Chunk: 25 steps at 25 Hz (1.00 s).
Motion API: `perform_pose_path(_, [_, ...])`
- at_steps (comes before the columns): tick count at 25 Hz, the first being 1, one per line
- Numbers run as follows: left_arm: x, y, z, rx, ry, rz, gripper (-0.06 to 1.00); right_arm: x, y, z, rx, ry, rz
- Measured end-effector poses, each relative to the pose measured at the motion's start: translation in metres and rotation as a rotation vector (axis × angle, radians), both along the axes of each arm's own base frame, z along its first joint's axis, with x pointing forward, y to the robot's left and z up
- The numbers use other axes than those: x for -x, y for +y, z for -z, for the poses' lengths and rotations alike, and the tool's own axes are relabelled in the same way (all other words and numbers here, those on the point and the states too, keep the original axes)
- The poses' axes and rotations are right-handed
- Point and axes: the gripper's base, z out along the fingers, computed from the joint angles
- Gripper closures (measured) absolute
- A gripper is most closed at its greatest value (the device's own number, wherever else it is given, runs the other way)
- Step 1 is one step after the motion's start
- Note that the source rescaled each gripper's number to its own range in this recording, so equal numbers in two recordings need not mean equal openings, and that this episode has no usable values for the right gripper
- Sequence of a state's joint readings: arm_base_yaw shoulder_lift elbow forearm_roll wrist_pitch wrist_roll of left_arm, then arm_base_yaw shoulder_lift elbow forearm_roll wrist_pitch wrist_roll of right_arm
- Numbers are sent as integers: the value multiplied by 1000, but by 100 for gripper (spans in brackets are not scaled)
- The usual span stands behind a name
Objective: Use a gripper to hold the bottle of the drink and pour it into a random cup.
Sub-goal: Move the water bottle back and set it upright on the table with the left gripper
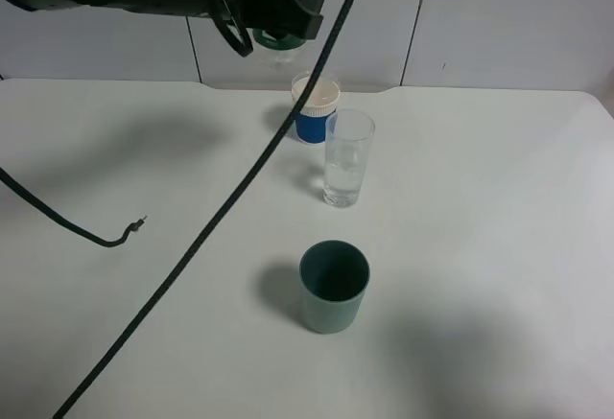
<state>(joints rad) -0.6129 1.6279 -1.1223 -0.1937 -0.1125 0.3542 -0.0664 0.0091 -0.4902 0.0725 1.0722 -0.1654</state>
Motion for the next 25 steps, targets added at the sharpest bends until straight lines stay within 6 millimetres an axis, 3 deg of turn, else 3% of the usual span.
perform_pose_path(10, [-27,52,7,17,-20,-89,94,0,0,0,0,0,0])
perform_pose_path(19, [-26,93,62,46,18,-142,94,0,0,0,0,0,0])
perform_pose_path(25, [-20,102,94,79,26,-128,94,0,0,0,0,0,0])
